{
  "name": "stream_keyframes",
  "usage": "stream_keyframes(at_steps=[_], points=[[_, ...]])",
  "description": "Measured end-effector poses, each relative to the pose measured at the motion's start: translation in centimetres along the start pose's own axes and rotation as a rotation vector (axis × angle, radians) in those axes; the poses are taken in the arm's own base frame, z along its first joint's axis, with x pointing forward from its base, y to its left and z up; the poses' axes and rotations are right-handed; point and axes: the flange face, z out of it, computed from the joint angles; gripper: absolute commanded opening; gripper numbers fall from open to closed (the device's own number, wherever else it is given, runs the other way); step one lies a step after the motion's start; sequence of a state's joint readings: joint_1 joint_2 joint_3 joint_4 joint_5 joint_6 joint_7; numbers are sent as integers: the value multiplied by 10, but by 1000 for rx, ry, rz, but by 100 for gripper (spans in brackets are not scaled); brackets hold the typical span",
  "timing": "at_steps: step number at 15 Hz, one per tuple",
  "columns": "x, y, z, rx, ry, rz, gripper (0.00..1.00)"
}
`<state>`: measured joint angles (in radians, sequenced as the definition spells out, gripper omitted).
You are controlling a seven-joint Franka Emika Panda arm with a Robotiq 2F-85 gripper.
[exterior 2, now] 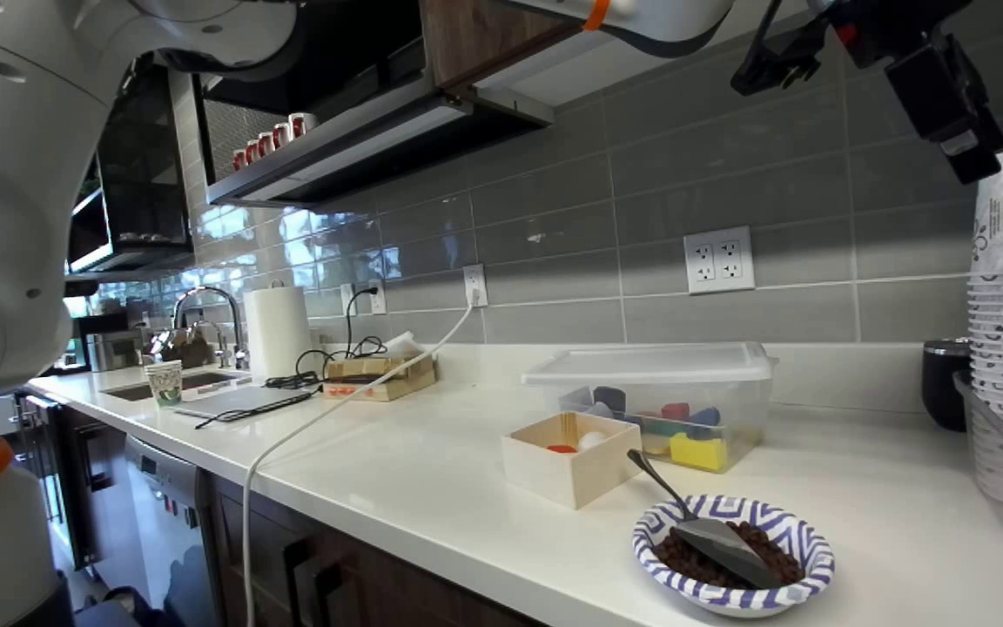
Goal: Pick up the cups from the stacked cups and put them on the table
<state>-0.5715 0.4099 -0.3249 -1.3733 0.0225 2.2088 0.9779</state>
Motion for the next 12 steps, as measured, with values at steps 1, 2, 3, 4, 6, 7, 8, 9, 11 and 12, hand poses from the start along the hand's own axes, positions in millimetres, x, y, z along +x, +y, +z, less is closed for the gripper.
stream_keyframes(at_steps=[1,2,3,4,6,7,8,9,11,12], points=[[-1,-3,3,12,9,-3,100],[-2,-5,6,26,19,-4,100],[-2,-7,9,38,29,-5,100],[-2,-8,12,47,37,-5,100],[-2,-9,18,53,45,-5,100],[-2,-8,22,53,47,-5,100],[-2,-8,25,53,50,-5,100],[-1,-8,28,52,53,-4,100],[0,-7,32,49,56,-3,100],[1,-6,34,47,58,-2,100]])
